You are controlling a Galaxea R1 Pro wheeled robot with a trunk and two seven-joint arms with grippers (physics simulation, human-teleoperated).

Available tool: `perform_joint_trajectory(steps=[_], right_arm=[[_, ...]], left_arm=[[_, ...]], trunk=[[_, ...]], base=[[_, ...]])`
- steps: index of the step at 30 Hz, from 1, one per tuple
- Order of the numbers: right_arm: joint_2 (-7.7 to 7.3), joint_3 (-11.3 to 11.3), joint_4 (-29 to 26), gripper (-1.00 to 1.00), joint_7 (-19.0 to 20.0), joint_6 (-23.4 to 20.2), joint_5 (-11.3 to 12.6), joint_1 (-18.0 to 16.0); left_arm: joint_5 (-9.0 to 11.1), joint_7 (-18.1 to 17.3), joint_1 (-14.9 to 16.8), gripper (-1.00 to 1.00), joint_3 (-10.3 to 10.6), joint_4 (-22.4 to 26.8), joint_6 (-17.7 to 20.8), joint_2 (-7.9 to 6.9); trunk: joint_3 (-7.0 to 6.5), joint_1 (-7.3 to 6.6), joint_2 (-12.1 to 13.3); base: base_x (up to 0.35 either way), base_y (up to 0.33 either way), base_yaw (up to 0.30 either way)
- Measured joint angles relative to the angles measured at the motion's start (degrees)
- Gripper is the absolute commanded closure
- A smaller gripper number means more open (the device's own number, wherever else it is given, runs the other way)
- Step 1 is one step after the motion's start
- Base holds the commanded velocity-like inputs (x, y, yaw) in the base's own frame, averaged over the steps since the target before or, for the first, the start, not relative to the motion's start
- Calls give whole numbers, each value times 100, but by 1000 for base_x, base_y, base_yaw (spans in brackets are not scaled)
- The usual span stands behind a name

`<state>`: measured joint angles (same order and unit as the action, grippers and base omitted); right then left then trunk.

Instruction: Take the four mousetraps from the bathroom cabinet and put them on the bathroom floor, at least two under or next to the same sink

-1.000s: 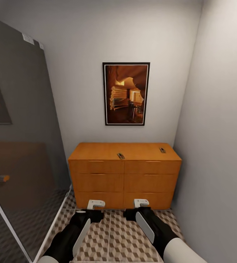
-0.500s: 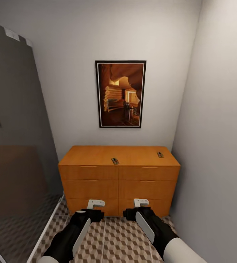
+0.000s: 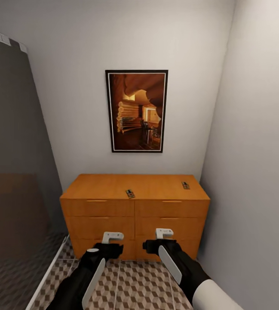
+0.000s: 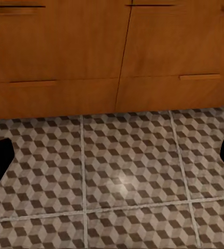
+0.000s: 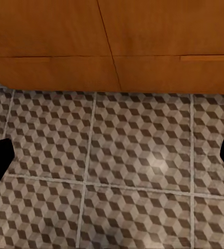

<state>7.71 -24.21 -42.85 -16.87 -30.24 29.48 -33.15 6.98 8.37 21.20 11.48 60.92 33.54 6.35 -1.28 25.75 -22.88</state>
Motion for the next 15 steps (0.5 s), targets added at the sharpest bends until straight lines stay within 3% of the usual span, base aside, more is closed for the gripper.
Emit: perform_joint_trajectory(steps=[4, 8, 15], right_arm=[[-2, -16, -766, -100, -16, -284, -15, 229], [-9, 12, -1907, -100, -36, -1145, -22, 384], [-10, 138, -3221, -100, -82, -2198, -27, 458]], left_arm=[[-24, 6, -522, -100, -9, 1254, 495, 2], [-37, 32, -820, -100, -25, 2047, 1066, 2], [-40, 70, -968, -100, -51, 2719, 1861, 1]], trunk=[[0, 0, 0], [0, 0, 0], [0, 0, 1]], base=[[23, -21, 0], [9, -9, 0], [4, -4, 0]])
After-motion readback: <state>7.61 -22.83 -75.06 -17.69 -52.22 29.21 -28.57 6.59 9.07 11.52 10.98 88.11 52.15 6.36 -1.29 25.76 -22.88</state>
